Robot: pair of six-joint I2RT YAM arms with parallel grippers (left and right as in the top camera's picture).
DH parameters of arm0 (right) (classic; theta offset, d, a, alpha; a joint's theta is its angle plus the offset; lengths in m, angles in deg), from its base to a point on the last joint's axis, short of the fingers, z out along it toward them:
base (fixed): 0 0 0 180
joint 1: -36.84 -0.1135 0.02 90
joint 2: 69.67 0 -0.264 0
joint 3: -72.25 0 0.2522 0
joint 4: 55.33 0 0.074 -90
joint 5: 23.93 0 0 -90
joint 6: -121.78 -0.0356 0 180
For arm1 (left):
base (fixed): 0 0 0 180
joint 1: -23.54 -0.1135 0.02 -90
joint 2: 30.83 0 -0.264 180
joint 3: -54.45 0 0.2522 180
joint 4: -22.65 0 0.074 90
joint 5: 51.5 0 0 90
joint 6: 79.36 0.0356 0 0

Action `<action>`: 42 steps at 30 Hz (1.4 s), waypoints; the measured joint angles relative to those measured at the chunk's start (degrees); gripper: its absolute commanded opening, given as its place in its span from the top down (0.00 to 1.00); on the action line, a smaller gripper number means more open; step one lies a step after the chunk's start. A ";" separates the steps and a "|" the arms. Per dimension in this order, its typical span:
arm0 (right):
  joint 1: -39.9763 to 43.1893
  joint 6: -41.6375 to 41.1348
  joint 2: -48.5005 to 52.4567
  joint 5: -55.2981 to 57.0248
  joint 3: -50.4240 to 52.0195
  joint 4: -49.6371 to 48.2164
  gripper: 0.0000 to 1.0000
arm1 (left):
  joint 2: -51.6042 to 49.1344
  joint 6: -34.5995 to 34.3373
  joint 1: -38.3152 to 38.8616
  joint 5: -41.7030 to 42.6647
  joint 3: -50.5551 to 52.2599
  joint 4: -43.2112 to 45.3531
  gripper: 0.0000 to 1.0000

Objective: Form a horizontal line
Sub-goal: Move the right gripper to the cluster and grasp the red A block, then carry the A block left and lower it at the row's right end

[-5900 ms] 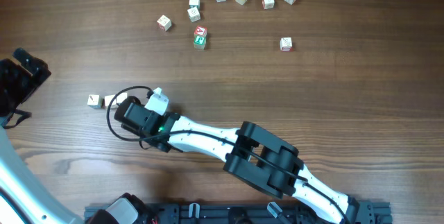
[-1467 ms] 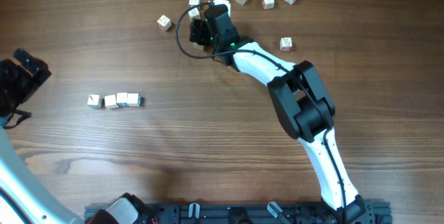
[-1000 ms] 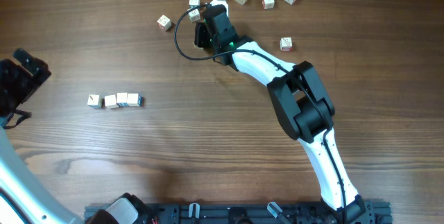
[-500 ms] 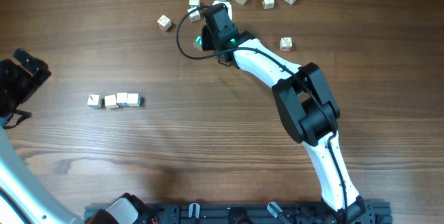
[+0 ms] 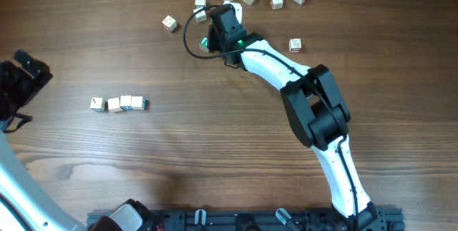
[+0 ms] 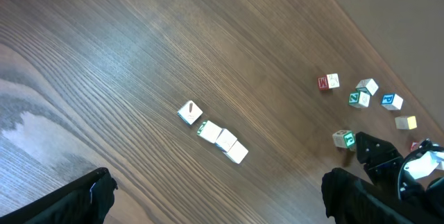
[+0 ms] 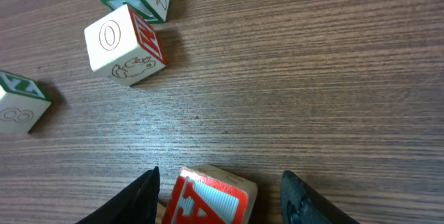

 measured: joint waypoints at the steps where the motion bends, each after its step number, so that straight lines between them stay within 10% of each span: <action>1: 0.00 -0.57 0.15 0.00 0.00 -0.07 0.44 | 0.00 0.00 0.00 0.00 0.00 0.02 0.00; 5: 0.00 -1.55 0.42 -0.07 0.00 -1.05 0.34 | 0.00 0.00 0.00 0.00 0.00 0.02 0.00; 24: 0.07 -3.15 0.11 -0.22 0.00 2.19 0.75 | 0.00 0.00 0.00 0.00 0.00 0.00 0.00; 42: -3.15 -7.48 -14.43 -18.78 0.66 6.95 0.85 | 0.00 0.00 0.00 0.00 0.00 0.00 0.00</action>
